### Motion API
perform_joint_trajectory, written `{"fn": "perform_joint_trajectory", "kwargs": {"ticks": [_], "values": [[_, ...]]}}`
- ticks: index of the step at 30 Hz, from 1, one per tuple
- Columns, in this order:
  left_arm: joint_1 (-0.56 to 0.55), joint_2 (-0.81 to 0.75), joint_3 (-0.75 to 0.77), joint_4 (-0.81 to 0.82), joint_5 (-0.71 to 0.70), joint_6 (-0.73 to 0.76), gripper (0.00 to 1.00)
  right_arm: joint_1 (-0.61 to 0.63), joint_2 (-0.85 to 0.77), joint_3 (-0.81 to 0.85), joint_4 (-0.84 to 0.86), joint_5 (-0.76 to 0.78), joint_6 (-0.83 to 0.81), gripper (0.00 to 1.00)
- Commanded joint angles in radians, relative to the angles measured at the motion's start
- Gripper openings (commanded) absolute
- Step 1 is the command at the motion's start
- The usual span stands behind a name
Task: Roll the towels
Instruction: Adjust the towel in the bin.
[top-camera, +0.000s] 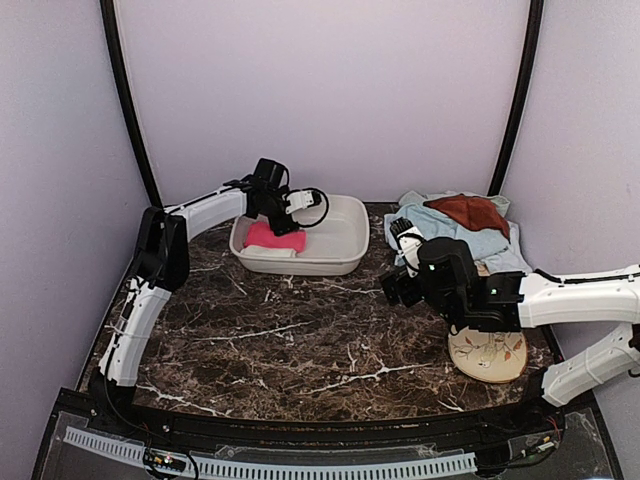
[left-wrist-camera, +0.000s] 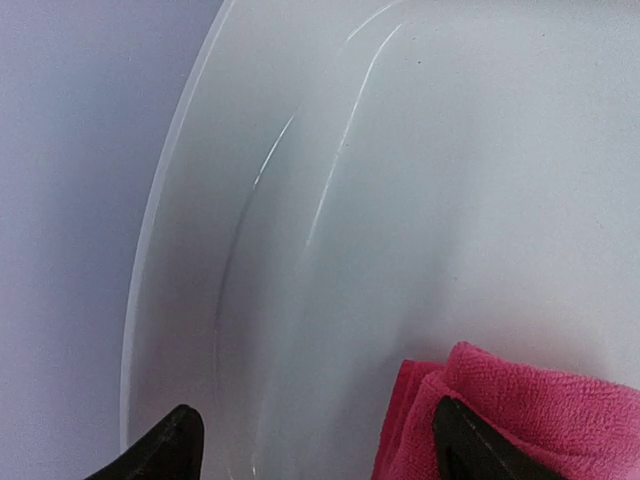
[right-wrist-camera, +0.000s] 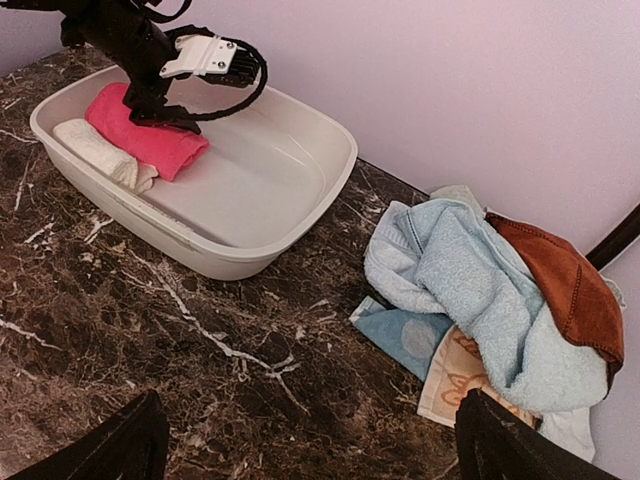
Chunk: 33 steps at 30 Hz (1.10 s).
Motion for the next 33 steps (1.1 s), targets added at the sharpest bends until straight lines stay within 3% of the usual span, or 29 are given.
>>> {"fn": "perform_joint_trajectory", "kwargs": {"ticks": [1,15,22,29,33], "values": [[0.019,0.021,0.012,-0.072,-0.04,0.038,0.81,-0.008,-0.021,-0.016,0.025,-0.001,0.026,1.0],[0.061,-0.09,-0.061,-0.181,0.194,-0.053,0.79,-0.011,-0.031,-0.019,-0.002,0.04,0.023,1.0],[0.06,-0.131,-0.217,-0.062,0.148,-0.091,0.79,-0.017,-0.034,-0.005,-0.034,0.047,0.047,1.0],[0.062,-0.159,-0.232,0.027,0.098,-0.152,0.98,-0.027,-0.035,0.025,-0.059,0.063,0.049,1.0],[0.062,-0.212,-0.207,0.044,0.079,-0.183,0.99,-0.051,-0.038,0.046,-0.059,0.052,0.049,1.0]]}}
